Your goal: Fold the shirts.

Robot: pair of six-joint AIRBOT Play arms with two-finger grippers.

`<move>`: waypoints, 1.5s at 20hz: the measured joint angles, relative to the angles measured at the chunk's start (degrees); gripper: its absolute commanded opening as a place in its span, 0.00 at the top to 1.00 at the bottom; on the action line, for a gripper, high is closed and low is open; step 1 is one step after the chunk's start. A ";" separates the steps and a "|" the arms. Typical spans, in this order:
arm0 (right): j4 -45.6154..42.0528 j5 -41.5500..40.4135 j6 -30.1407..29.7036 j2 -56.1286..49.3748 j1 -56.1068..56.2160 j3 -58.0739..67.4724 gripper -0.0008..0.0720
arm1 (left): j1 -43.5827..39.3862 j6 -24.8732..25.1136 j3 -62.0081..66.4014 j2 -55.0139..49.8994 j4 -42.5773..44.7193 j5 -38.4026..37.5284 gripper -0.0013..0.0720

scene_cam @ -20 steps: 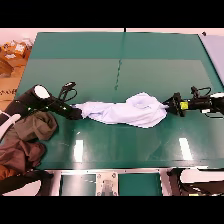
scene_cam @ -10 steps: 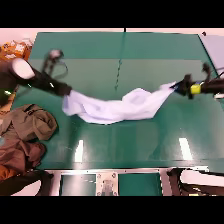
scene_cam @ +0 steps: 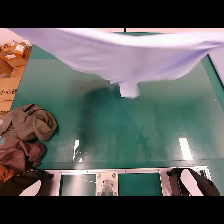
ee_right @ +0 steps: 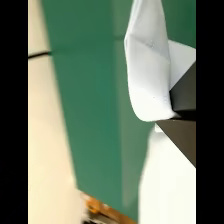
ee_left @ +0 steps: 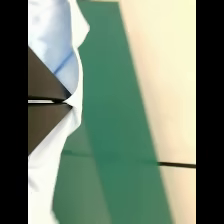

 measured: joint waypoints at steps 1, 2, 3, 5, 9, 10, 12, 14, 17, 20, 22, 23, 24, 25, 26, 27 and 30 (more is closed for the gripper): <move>-0.68 -0.87 0.09 2.62 -0.17 0.20 0.97 | 0.00 -0.07 1.40 0.59 0.55 0.72 0.95; -1.44 -1.49 0.39 4.98 -0.37 0.37 0.97 | -0.02 -0.20 2.40 0.98 0.92 1.84 0.95; -2.49 -2.19 1.01 6.73 -0.50 0.50 0.97 | -0.02 -0.24 2.99 1.16 1.40 2.97 0.95; -4.44 -2.78 2.08 8.85 -0.66 0.15 0.97 | 0.00 -0.24 3.37 0.92 2.12 5.92 0.95; -5.14 -3.21 3.08 9.90 -0.76 -6.23 0.97 | 0.00 0.31 0.83 -3.28 0.09 14.64 0.95; -4.70 -3.43 3.04 9.81 -0.76 -9.20 0.97 | 0.00 1.11 0.31 -5.70 -1.79 16.55 0.95; -4.09 -4.46 2.45 8.66 -0.76 -16.15 0.97 | 0.00 3.43 -0.33 -11.87 -7.19 19.17 0.95; -3.87 -6.29 1.81 6.12 -0.76 -23.89 0.97 | -0.02 7.02 -0.63 -19.45 -15.23 21.05 0.95; -3.28 -10.62 -0.20 -0.11 -0.79 -34.75 0.97 | -0.98 13.14 -0.85 -31.63 -28.52 21.62 0.95; -3.04 -16.02 -1.79 -9.35 -0.76 -40.98 0.97 | -3.87 16.61 -0.92 -41.79 -35.63 21.24 0.95; -3.10 -19.10 -2.84 -15.85 -0.79 -41.99 0.89 | -5.68 17.62 -0.92 -46.31 -37.99 19.47 0.63; -2.97 -20.13 -3.21 -18.93 -0.79 -41.62 0.72 | -6.12 17.90 -0.90 -47.63 -38.60 17.62 0.27; -3.08 -20.79 -3.56 -21.40 -0.85 -40.85 0.67 | -6.08 17.79 -0.48 -48.57 -38.77 15.72 0.24; -3.06 -21.27 -3.82 -23.47 -1.05 -39.65 0.67 | -5.70 17.11 0.09 -49.24 -39.01 13.16 0.25; -3.06 -21.24 -3.98 -24.92 -1.29 -38.36 0.67 | -5.01 16.11 0.81 -49.83 -39.04 9.42 0.25; -3.10 -21.09 -4.11 -26.03 -1.70 -36.76 0.67 | -4.04 14.78 1.49 -50.18 -39.15 5.84 0.47; -3.65 -18.53 -4.17 -27.78 -3.80 -32.22 0.55 | 0.09 9.31 2.73 -50.86 -39.78 -5.75 0.95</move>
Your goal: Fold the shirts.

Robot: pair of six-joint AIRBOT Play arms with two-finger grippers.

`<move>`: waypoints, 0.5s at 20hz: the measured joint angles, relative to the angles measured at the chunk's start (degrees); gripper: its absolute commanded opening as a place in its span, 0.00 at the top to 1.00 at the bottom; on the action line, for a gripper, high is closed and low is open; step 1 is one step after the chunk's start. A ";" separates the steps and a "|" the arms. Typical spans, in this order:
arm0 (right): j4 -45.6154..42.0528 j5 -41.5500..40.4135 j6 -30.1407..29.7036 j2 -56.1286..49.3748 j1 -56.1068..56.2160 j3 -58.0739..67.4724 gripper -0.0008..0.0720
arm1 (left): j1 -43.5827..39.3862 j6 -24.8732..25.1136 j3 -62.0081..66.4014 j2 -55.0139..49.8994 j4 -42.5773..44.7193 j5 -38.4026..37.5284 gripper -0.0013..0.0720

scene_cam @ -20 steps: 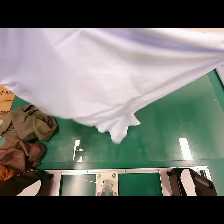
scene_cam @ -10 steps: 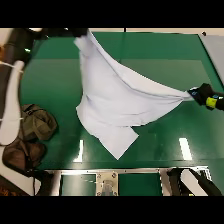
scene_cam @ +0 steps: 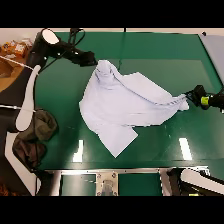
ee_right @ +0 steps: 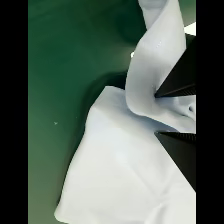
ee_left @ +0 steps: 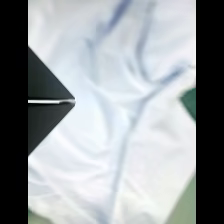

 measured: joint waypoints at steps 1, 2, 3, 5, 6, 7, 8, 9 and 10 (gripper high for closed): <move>-0.07 1.60 0.17 -0.31 -1.07 1.27 0.56 | 1.14 -1.75 0.20 -0.04 -0.39 -3.56 0.95; -0.22 2.73 0.52 -0.52 -2.21 2.19 0.56 | 2.23 -3.15 0.33 0.00 -0.90 -7.21 0.95; -0.35 4.07 1.03 -0.70 -3.50 2.91 0.56 | 2.99 -4.39 0.09 0.24 -0.81 -9.99 0.95; -0.44 6.97 1.81 -0.87 -5.97 3.76 0.56 | 3.61 -5.99 -2.27 2.73 0.02 -14.99 0.95; -0.48 8.44 2.34 -0.94 -7.15 4.02 0.56 | 3.58 -6.38 -4.44 4.81 0.28 -16.55 0.95; -0.48 9.20 2.64 -0.98 -8.09 4.20 0.56 | 3.41 -6.78 -7.61 7.39 1.31 -17.46 0.95; -0.50 9.88 2.80 -1.01 -8.85 4.35 0.56 | 3.15 -6.88 -12.22 10.86 2.51 -17.84 0.95; -0.52 10.60 2.89 -1.03 -9.42 4.44 0.56 | 2.91 -6.97 -17.90 15.23 3.19 -17.49 0.95; -0.48 11.06 2.99 -1.03 -9.77 4.50 0.56 | 2.75 -6.95 -24.17 19.74 3.72 -16.46 0.95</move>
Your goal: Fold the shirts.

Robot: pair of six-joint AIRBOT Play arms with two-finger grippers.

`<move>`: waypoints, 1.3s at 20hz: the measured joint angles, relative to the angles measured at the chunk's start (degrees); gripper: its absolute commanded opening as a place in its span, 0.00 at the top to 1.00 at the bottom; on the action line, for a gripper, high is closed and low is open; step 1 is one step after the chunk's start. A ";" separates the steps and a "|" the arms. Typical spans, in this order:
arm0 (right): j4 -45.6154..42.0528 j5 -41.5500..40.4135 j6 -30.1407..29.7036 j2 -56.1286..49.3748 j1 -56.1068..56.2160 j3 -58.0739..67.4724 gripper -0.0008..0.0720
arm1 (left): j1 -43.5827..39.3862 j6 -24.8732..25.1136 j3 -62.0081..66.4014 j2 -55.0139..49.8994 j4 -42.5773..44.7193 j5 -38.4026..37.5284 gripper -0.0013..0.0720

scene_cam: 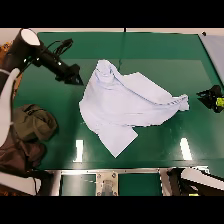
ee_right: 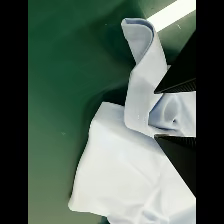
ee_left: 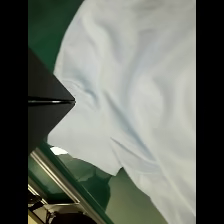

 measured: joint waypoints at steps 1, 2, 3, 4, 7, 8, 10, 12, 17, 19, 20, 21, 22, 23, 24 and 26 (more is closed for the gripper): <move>-0.04 0.48 0.07 0.00 -0.31 0.04 0.56 | -0.09 0.00 -7.15 4.63 0.83 2.27 0.95; -0.04 0.46 0.15 0.00 -0.42 0.11 0.56 | -0.04 -0.04 -15.37 9.86 1.36 5.66 0.95; 0.00 0.37 0.20 0.00 -0.44 0.11 0.56 | -0.04 -0.50 -23.65 14.80 1.38 9.73 0.94; 0.00 0.37 0.22 0.00 -0.44 0.11 0.56 | -0.22 -1.20 -31.17 18.62 1.38 13.88 0.88; 0.04 0.17 0.24 -0.02 -0.42 0.15 0.56 | -0.15 -2.99 -50.38 25.70 -1.11 27.36 0.16; 0.09 0.07 0.24 0.00 -0.42 0.17 0.56 | -0.28 -3.08 -55.43 26.67 -3.72 31.41 0.16; 0.11 -0.13 0.24 -0.02 -0.28 0.17 0.56 | -0.24 -0.46 -62.71 26.91 -10.49 38.34 0.17; 0.15 -0.44 0.24 -0.02 -0.07 0.17 0.56 | -0.28 3.89 -66.55 25.42 -18.49 42.07 0.17; 0.17 -1.05 0.22 -0.04 0.28 0.15 0.56 | -2.51 16.76 -69.99 18.29 -39.12 41.97 0.42; 0.17 -1.20 0.20 -0.04 0.31 0.17 0.55 | -4.70 20.06 -70.53 15.30 -43.01 42.29 0.94; 0.15 -1.25 0.20 -0.04 0.31 0.17 0.42 | -5.11 21.68 -70.38 14.56 -44.44 41.99 0.95; 0.17 -1.25 0.17 -0.04 0.31 0.17 0.25 | -4.57 22.91 -70.01 13.75 -45.72 41.00 0.95; 0.15 -1.20 0.17 -0.04 0.31 0.17 0.24 | -3.17 24.13 -69.31 13.31 -45.33 40.46 0.95; 0.15 -1.05 0.17 -0.04 0.28 0.17 0.24 | -0.66 24.96 -68.17 13.07 -43.87 40.04 0.95; 0.11 -0.59 0.17 -0.04 0.28 0.17 0.24 | 2.71 25.16 -66.47 13.00 -42.07 38.25 0.95; 0.02 0.96 0.17 -0.04 0.28 0.17 0.24 | 9.77 24.87 -62.40 12.98 -36.70 32.96 0.95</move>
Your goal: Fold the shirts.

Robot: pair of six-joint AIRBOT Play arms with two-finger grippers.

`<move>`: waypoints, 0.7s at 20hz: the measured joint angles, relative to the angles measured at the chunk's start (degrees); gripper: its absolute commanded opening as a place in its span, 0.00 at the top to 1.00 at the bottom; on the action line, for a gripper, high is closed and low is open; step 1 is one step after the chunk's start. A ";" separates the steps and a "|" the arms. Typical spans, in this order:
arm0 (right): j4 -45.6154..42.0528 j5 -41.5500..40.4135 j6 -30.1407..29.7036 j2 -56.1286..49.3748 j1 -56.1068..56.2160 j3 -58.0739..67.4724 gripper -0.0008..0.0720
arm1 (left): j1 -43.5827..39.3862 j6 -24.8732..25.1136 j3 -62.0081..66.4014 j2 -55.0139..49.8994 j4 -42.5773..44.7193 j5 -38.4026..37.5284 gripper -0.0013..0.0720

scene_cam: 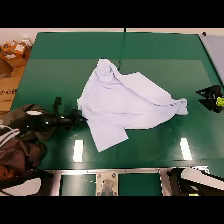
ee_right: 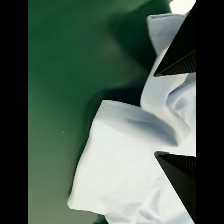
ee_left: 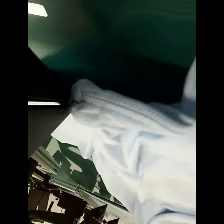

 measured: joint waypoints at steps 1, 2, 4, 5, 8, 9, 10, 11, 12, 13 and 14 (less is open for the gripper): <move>-0.07 0.83 0.00 0.00 0.00 -0.04 0.24 | 3.41 -0.31 2.16 0.00 2.10 -1.70 0.95; -0.09 1.73 0.00 0.00 0.00 -0.24 0.24 | 6.29 -0.70 4.20 0.00 4.13 -3.96 0.95; -0.44 3.93 -0.02 0.00 0.00 -1.36 0.30 | 10.49 -1.14 8.07 -0.02 7.28 -7.56 0.95; -0.50 4.85 -0.02 0.00 0.00 -2.32 0.58 | 11.74 -1.31 9.57 -0.02 8.46 -8.57 0.95; -0.87 7.69 0.00 0.02 0.00 -7.28 0.97 | 13.77 -1.53 12.98 -0.04 10.47 -10.88 0.95; -1.07 8.59 0.02 0.07 0.00 -9.38 0.97 | 14.16 -1.70 13.64 -0.04 11.06 -11.23 0.95; -1.22 9.27 -0.04 0.39 0.00 -11.80 0.97 | 14.43 -1.70 14.14 -0.04 11.19 -11.74 0.95; -1.51 9.84 -0.13 0.98 0.00 -14.12 0.97 | 14.56 -1.70 14.43 -0.04 11.52 -12.26 0.95; -2.05 10.25 -0.15 2.05 0.00 -16.57 0.97 | 14.75 -1.73 14.67 -0.04 11.82 -12.55 0.95; -2.99 10.58 -0.11 3.58 0.00 -18.88 0.97 | 14.84 -1.73 14.84 -0.04 11.82 -12.83 0.95; -4.13 10.75 0.24 5.42 0.00 -20.94 0.97 | 14.86 -1.73 14.97 -0.04 11.96 -13.22 0.95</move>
